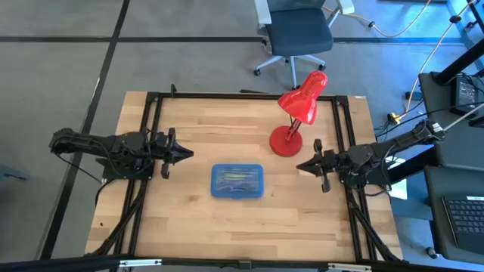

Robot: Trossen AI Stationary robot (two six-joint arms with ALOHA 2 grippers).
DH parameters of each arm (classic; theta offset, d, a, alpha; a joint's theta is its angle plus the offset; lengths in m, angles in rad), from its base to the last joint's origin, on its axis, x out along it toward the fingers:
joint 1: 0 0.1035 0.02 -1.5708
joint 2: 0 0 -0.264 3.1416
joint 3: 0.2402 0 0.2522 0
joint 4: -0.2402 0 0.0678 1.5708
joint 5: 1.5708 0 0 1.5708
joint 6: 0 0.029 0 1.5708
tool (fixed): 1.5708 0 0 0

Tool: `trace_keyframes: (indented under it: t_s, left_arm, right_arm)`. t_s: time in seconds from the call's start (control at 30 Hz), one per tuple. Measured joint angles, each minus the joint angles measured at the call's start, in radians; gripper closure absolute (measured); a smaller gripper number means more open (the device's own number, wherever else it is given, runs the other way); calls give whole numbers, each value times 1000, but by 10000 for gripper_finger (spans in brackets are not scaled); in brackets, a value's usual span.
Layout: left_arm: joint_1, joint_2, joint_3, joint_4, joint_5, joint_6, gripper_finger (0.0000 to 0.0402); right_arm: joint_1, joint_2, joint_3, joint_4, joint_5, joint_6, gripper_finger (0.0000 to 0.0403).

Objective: Pick & place school supplies into a supply box
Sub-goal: Return to Home Position

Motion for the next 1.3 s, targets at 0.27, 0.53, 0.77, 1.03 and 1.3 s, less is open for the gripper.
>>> trace_keyframes:
  t_s: [0.27,0.53,0.77,1.03,1.3]
  left_arm:
    - [63,-130,-103,27,9,-8,373]
    - [108,-273,-119,-31,29,6,378]
    - [148,-300,-120,-59,-1,16,373]
    - [199,-300,-192,48,14,-1,378]
    - [245,-301,-247,126,66,-34,373]
  right_arm:
    - [-29,-232,-65,-82,-24,6,395]
    - [-29,-422,-65,-244,-23,4,395]
    - [-30,-515,-64,-327,-18,3,395]
    - [-33,-516,-64,-345,-6,4,395]
    - [-33,-516,-64,-346,-6,5,395]
